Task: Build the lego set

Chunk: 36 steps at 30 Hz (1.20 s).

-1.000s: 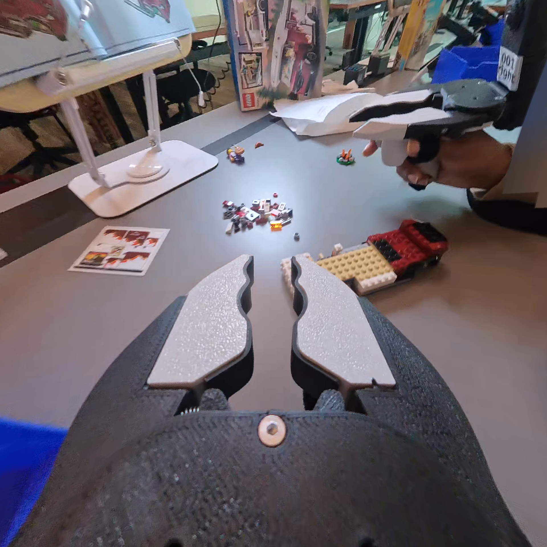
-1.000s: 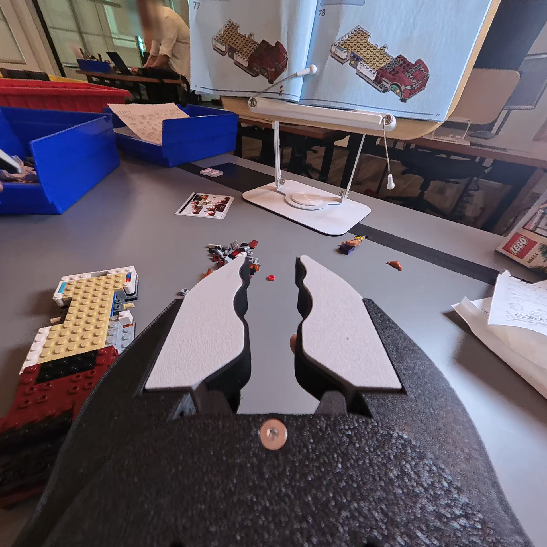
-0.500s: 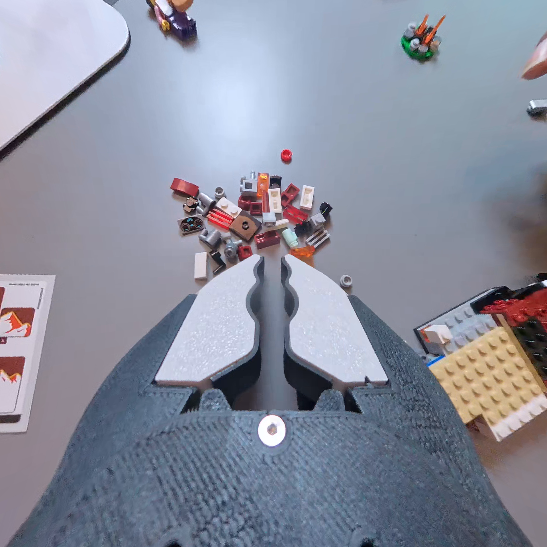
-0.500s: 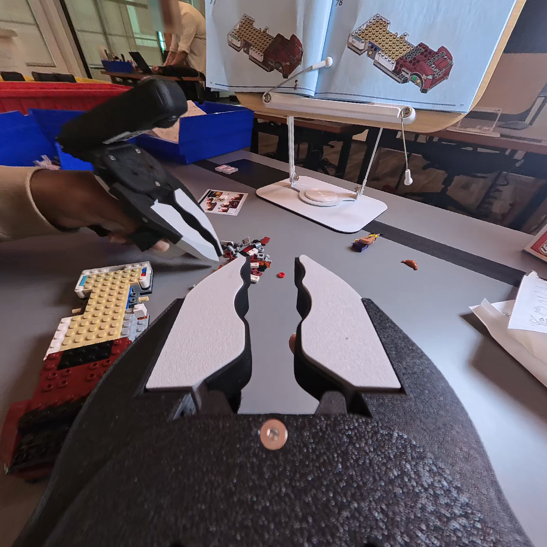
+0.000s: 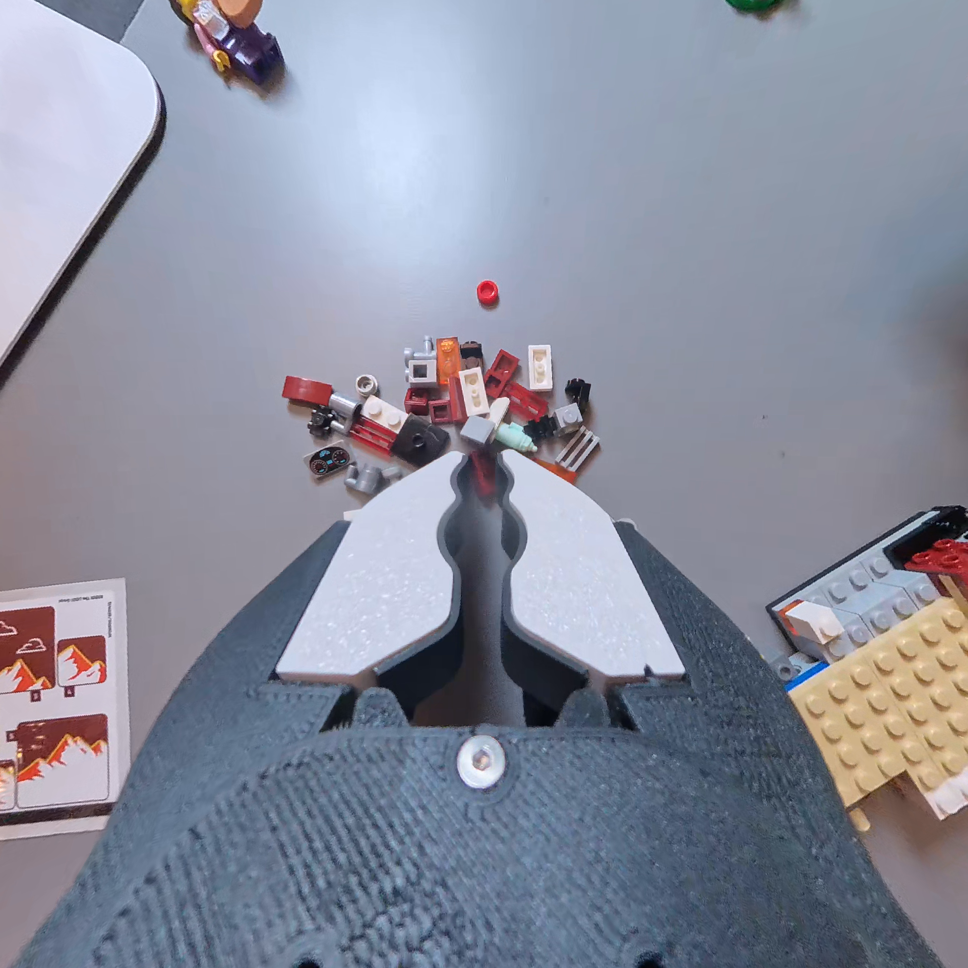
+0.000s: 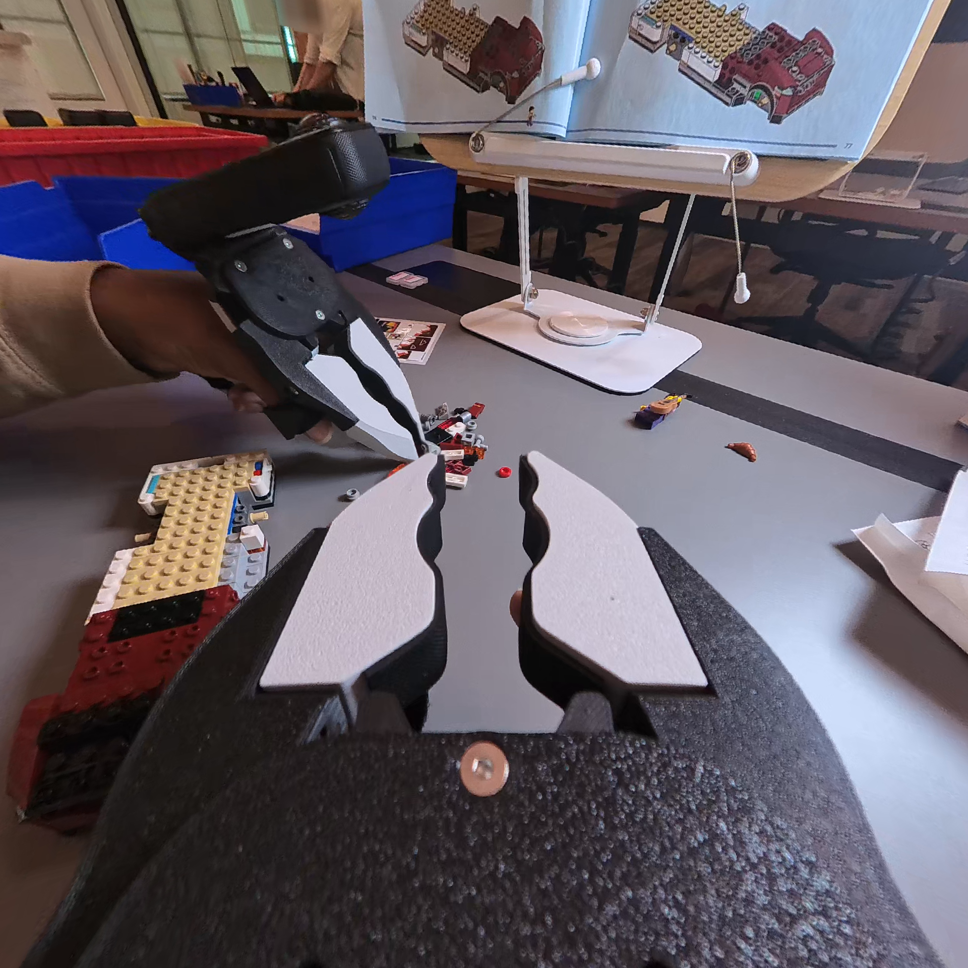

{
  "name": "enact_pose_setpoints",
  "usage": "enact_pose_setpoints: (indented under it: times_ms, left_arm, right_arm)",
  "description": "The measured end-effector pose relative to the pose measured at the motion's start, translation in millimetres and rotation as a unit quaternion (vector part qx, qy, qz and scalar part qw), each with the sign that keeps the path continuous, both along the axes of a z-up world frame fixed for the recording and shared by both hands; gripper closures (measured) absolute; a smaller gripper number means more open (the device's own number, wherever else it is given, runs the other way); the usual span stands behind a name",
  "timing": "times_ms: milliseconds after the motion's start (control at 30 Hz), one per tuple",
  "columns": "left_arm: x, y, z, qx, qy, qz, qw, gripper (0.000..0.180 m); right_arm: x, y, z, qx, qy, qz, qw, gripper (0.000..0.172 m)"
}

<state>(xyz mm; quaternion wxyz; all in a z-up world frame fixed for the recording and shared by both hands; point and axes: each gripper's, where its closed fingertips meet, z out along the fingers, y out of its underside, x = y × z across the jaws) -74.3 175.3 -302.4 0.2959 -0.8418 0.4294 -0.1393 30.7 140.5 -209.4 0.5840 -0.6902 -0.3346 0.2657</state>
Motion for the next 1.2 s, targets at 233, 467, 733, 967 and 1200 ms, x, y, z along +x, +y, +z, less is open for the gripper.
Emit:
enact_pose_setpoints:
  times_ms: [233, 467, 733, 967, 1200]
  left_arm:
    - [2.6, -27.3, 44.5, 0.011, -0.176, 0.006, 0.984, 0.172]
    - [38.6, -97.9, 132.7, -0.168, -0.545, -0.017, 0.821, 0.172]
    - [62.0, -132.5, 132.5, -0.262, -0.601, -0.019, 0.755, 0.172]
    - [59.9, -136.9, 129.4, -0.259, -0.596, -0.013, 0.760, 0.172]
    - [31.0, -122.9, 114.0, -0.086, -0.454, -0.005, 0.887, 0.159]
  right_arm:
    - [-7.0, -9.5, 2.9, 0.008, 0.001, 0.033, 0.999, 0.146]
    - [-42.1, -66.9, 26.2, 0.128, -0.007, 0.159, 0.979, 0.143]
    - [-55.3, -99.3, 37.1, 0.184, -0.006, 0.199, 0.963, 0.152]
    - [-56.5, -105.0, 32.9, 0.164, -0.022, 0.223, 0.961, 0.155]
    - [9.0, -68.8, -46.4, 0.083, -0.427, 0.317, 0.843, 0.155]
